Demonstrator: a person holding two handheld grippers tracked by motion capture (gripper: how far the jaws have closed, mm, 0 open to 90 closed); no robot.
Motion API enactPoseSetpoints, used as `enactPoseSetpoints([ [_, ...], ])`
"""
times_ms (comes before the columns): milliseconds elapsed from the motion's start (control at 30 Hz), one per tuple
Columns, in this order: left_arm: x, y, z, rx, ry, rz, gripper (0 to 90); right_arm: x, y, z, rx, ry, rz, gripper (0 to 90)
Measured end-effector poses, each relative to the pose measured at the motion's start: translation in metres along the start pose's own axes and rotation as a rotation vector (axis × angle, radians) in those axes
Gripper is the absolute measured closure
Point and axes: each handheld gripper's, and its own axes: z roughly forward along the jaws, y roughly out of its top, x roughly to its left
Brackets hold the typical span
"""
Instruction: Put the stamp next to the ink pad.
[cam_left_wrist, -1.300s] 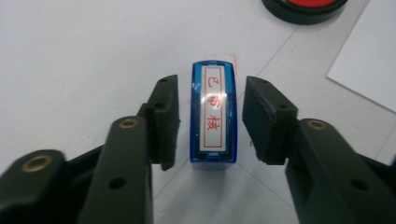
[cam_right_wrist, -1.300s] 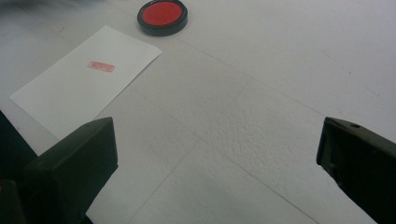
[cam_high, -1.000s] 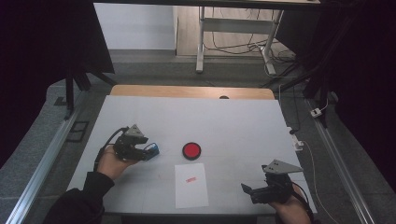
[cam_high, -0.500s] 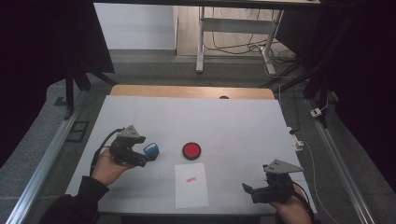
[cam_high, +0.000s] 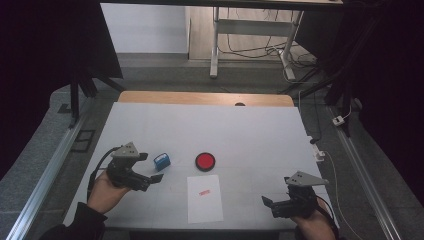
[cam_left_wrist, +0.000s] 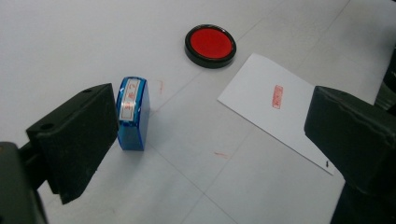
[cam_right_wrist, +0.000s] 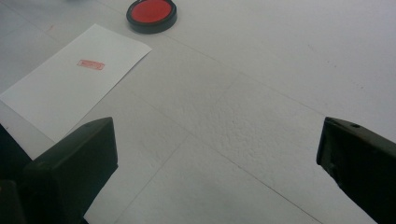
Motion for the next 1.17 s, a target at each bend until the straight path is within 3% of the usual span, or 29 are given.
enactPoseSetpoints([
  [367,-0.005,-0.020,-0.019,-0.014,0.029,-0.041,1.8,0.000,0.000,0.000,0.000,0.001,0.003,0.0],
  [767,-0.009,-0.058,-0.039,0.007,0.084,-0.095,0.0,0.000,0.000,0.000,0.004,-0.004,0.004,0.0],
  [900,-0.010,-0.068,-0.043,0.033,0.106,-0.110,0.0,0.000,0.000,0.000,0.004,-0.005,0.006,0.0],
  [1000,-0.011,-0.074,-0.042,0.078,0.138,-0.111,0.0,0.000,0.000,0.001,0.004,-0.006,0.006,0.0],
  [1167,-0.008,-0.075,-0.045,0.055,0.126,-0.139,0.1,0.001,0.000,0.001,0.010,-0.011,0.001,0.0],
])
